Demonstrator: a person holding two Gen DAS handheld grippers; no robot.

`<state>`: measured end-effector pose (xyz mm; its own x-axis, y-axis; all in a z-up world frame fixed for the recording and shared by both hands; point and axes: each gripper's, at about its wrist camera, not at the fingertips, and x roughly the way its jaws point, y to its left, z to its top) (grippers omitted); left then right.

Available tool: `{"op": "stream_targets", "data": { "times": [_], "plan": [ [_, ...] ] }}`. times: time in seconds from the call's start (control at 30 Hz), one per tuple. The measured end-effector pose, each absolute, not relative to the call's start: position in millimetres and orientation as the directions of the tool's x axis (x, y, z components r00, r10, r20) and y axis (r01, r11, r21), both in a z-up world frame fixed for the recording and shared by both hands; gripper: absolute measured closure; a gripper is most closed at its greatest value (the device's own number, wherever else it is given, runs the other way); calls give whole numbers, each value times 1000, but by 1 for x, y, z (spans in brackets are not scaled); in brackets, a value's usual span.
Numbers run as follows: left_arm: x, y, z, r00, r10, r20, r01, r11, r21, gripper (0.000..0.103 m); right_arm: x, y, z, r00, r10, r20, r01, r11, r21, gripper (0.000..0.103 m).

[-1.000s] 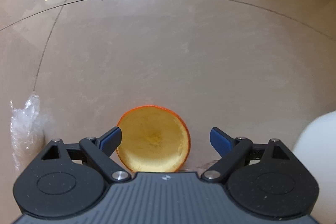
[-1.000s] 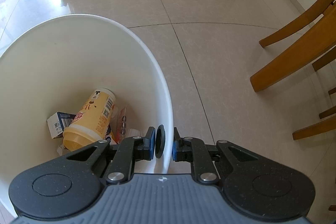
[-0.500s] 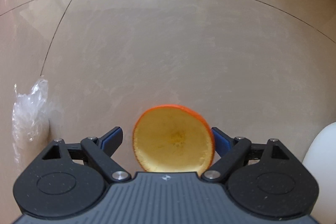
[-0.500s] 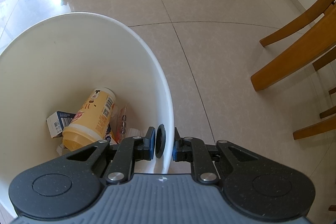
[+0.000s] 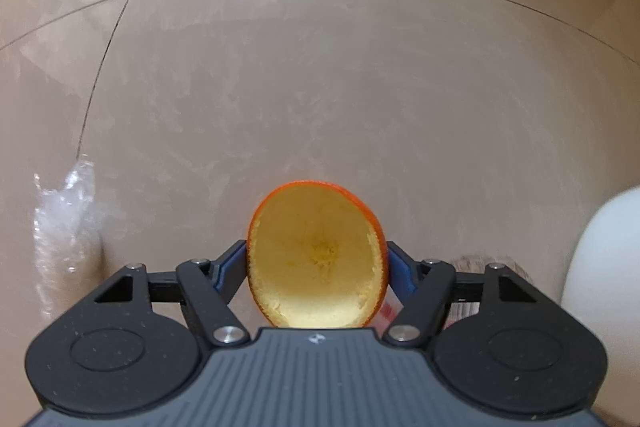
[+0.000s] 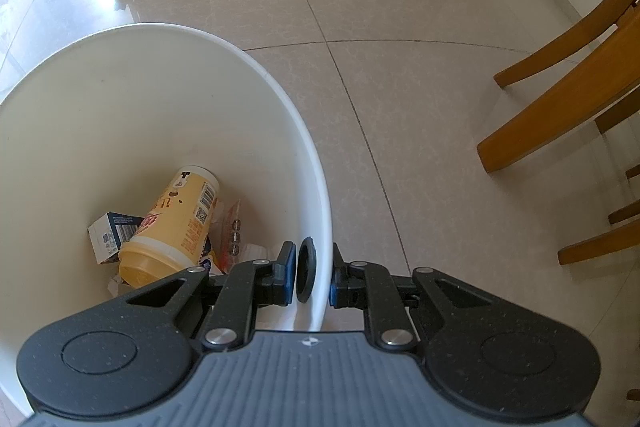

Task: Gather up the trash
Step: 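Carry the orange half over the wastebasket and open the left gripper, then move the left gripper to the clear wrapper with red print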

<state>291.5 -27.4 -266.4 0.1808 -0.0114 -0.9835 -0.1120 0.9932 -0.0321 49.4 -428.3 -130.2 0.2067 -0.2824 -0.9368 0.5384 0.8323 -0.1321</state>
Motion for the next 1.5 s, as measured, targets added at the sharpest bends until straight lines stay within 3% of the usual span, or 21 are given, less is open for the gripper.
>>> {"op": "stream_targets", "data": {
  "times": [0.33,0.6,0.73,0.97,1.07,1.5],
  "plan": [
    [264,-46,-173,211,-67,-975,138,990,-38,33,51,-429,-130,206,-281,-937,537,833,-132,85],
    [247,-102,-36,329,-254,-909,435,896,-92,33,50,-429,-130,207,-286,-936,532,835,-137,85],
    [238,-140,6,354,-355,-865,542,832,-119,33,50,-429,-131,207,-287,-935,531,836,-139,85],
    [226,-200,9,256,-478,-840,656,725,-212,29,48,-430,-130,213,-278,-937,533,836,-127,85],
    [214,-212,2,251,-471,-846,694,696,-182,15,48,-430,-130,214,-278,-936,530,838,-127,85],
    [219,-179,7,381,-427,-820,627,771,-110,9,48,-430,-132,212,-265,-941,534,838,-116,84]
  ]
}}
